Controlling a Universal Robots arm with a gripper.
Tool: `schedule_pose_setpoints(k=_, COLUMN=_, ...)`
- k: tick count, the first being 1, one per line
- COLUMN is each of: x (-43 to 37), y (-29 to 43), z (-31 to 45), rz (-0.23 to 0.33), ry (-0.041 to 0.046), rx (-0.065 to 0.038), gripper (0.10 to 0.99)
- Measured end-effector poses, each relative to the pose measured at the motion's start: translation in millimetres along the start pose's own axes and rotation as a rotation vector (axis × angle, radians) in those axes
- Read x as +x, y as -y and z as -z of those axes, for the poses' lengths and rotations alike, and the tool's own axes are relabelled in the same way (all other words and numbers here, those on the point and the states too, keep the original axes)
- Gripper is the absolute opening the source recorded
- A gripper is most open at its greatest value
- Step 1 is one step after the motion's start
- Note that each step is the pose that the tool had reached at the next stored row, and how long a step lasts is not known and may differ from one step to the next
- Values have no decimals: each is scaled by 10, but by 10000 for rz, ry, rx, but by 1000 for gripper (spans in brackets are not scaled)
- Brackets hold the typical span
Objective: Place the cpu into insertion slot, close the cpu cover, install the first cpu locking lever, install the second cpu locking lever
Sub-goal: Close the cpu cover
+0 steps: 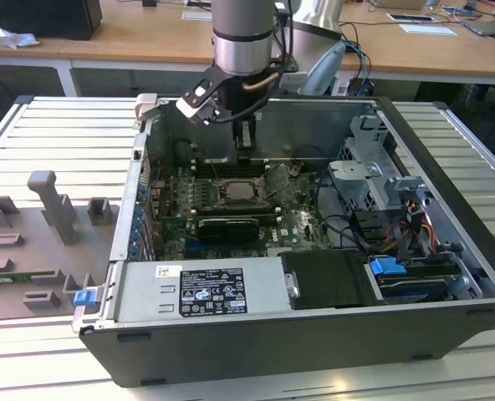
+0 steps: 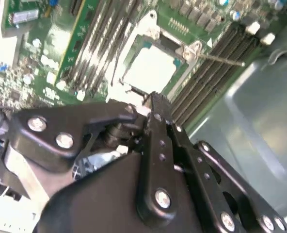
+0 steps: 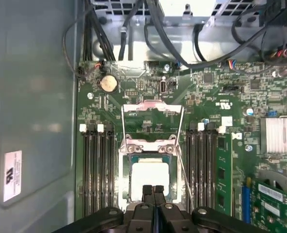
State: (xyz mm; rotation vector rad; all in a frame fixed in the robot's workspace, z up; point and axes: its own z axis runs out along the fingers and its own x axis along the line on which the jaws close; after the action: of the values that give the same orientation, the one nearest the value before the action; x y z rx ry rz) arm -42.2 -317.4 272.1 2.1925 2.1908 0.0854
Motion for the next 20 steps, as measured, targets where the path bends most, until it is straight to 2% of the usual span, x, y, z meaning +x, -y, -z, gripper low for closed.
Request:
schedule_pose_setpoints(k=1, x=0, y=-43, z=-2, rz=-3, ry=1, rx=8, gripper=106)
schedule_pose_setpoints(k=2, x=-1, y=-54, z=-3, rz=-3, ry=0, rx=9, gripper=106)
schedule_pose_setpoints(k=8, x=-3, y=-92, z=-12, rz=-2, ry=0, rx=8, gripper=106)
schedule_pose_setpoints(k=16, x=-3, y=-195, z=-23, rz=-2, ry=1, rx=8, gripper=106)
schedule_pose_setpoints(k=20, x=-3, y=-217, z=-28, rz=-2, ry=1, rx=9, gripper=106)
